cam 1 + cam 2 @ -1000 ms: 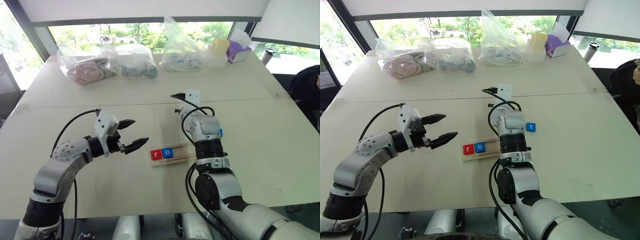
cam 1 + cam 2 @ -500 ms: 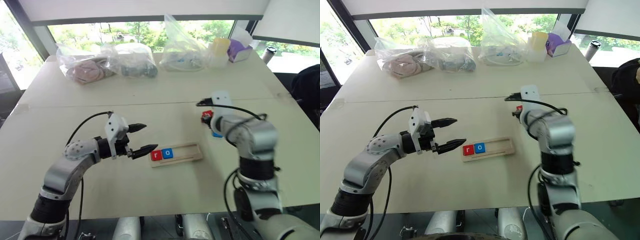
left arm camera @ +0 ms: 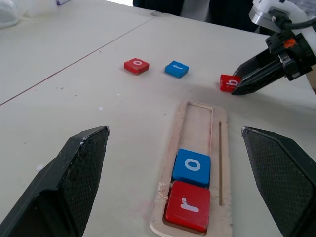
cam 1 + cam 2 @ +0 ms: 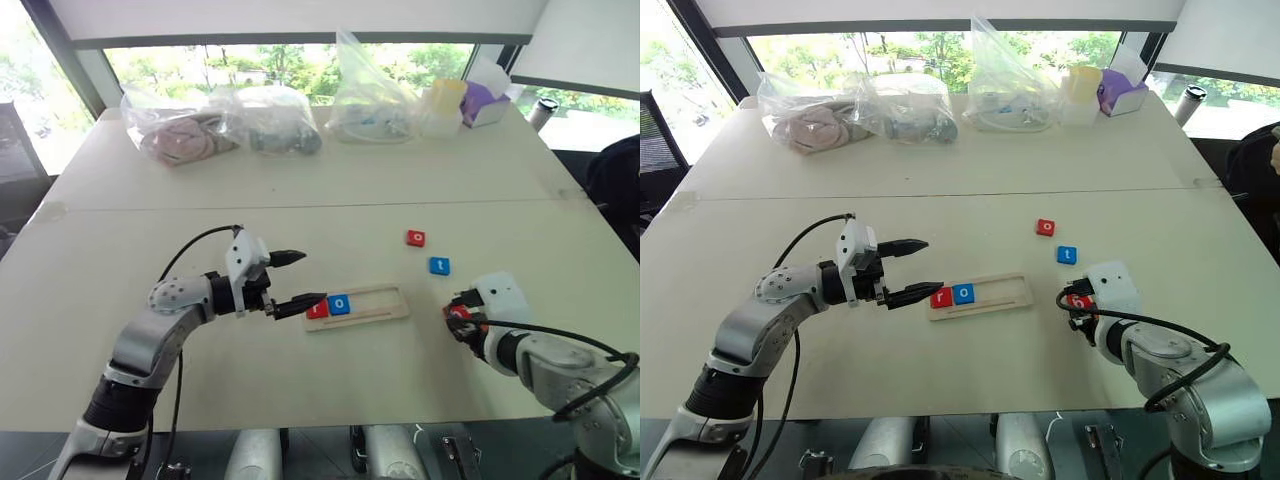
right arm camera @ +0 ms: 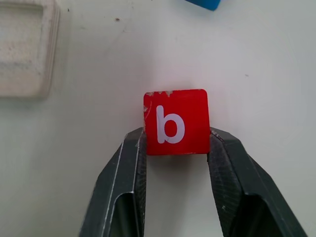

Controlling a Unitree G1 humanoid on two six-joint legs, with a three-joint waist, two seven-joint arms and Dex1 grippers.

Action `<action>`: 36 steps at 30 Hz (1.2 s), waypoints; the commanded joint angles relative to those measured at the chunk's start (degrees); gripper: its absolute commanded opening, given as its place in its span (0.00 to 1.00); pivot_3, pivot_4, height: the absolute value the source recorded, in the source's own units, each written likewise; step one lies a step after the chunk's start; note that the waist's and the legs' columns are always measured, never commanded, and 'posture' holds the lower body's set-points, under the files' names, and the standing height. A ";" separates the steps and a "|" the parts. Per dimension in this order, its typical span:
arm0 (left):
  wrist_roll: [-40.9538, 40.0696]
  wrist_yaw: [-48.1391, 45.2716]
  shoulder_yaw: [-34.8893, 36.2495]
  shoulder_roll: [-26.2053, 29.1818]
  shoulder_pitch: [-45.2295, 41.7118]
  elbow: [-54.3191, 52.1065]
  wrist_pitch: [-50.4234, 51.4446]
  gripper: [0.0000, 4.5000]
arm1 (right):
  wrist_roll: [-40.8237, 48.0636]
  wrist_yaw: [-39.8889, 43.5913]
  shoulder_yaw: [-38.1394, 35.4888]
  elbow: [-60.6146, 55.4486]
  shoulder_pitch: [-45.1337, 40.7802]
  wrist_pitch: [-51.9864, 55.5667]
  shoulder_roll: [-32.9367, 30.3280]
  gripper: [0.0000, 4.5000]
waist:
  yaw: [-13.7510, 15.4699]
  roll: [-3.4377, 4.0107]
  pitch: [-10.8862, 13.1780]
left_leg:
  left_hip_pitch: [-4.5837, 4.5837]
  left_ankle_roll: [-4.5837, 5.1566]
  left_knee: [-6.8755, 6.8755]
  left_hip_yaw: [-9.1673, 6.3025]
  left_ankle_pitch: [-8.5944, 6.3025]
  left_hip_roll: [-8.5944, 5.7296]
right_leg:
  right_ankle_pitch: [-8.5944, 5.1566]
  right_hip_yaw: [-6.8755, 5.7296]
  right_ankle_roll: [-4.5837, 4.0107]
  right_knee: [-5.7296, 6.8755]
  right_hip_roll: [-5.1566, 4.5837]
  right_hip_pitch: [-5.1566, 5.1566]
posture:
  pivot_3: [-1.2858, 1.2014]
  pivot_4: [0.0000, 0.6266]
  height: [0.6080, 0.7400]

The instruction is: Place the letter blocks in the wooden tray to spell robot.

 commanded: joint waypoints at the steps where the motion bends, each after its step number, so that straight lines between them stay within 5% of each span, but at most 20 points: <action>1: 0.10 -0.37 0.91 0.21 -1.01 -0.32 -1.22 1.00 | -0.44 -1.38 -1.39 2.09 -3.10 0.39 0.20 0.25 | 0.02 -0.02 0.02 | -0.02 0.00 -0.01 0.00 0.00 0.00 | 0.01 0.00 -0.01 -0.03 0.00 0.00 | 0.52 0.24 1.00; 21: -0.16 2.95 2.02 0.48 -0.36 -2.74 0.50 1.00 | 8.81 -4.00 -1.03 9.04 -6.19 0.39 -0.34 0.25 | 0.12 -0.05 0.02 | -0.07 0.24 -0.12 -0.01 -0.13 -0.02 | 0.08 0.00 -0.10 -0.21 0.05 0.07 | 0.52 0.24 1.00; 22: -0.23 3.06 2.10 0.59 -0.37 -2.89 0.65 1.00 | 10.74 -0.52 0.46 8.95 -7.40 0.39 -3.86 0.49 | 0.08 -0.04 0.02 | -0.07 0.24 -0.12 -0.02 -0.13 -0.02 | 0.09 -0.01 -0.10 -0.21 0.05 0.08 | 0.52 0.24 1.00; 24: -0.35 3.17 2.24 0.75 -0.38 -3.12 0.95 1.00 | 13.69 5.47 2.79 8.50 -9.65 0.38 -9.65 0.70 | 0.05 -0.07 0.08 | -0.07 0.24 -0.08 0.03 -0.13 -0.03 | 0.09 0.02 -0.10 -0.22 0.01 0.08 | 0.52 0.24 1.00; 26: -0.55 3.12 2.38 1.02 -0.36 -3.41 1.25 1.00 | 12.83 13.10 6.99 8.32 -10.79 -5.20 -19.94 0.92 | 0.09 0.01 0.16 | -0.08 0.24 -0.07 0.01 -0.13 -0.03 | 0.09 0.01 -0.11 -0.23 0.02 0.09 | 0.52 0.24 1.00; 31: -1.25 1.13 2.21 2.97 -0.21 -4.32 2.16 1.00 | 1.80 40.17 14.94 13.88 -6.96 -37.01 -42.71 0.92 | 0.23 -0.02 0.25 | -0.10 0.24 -0.16 0.00 -0.14 -0.04 | -0.05 -0.04 0.12 -0.35 0.03 0.08 | 0.52 0.24 1.00; 36: -2.77 -2.67 2.49 6.21 0.73 -5.71 2.69 1.00 | -12.40 56.46 20.90 30.07 -6.28 -71.23 -46.97 0.92 | -0.07 -0.08 0.29 | -0.10 0.28 -0.14 0.11 -0.17 -0.03 | -0.07 0.01 0.18 -0.47 0.03 0.10 | 0.52 0.24 1.00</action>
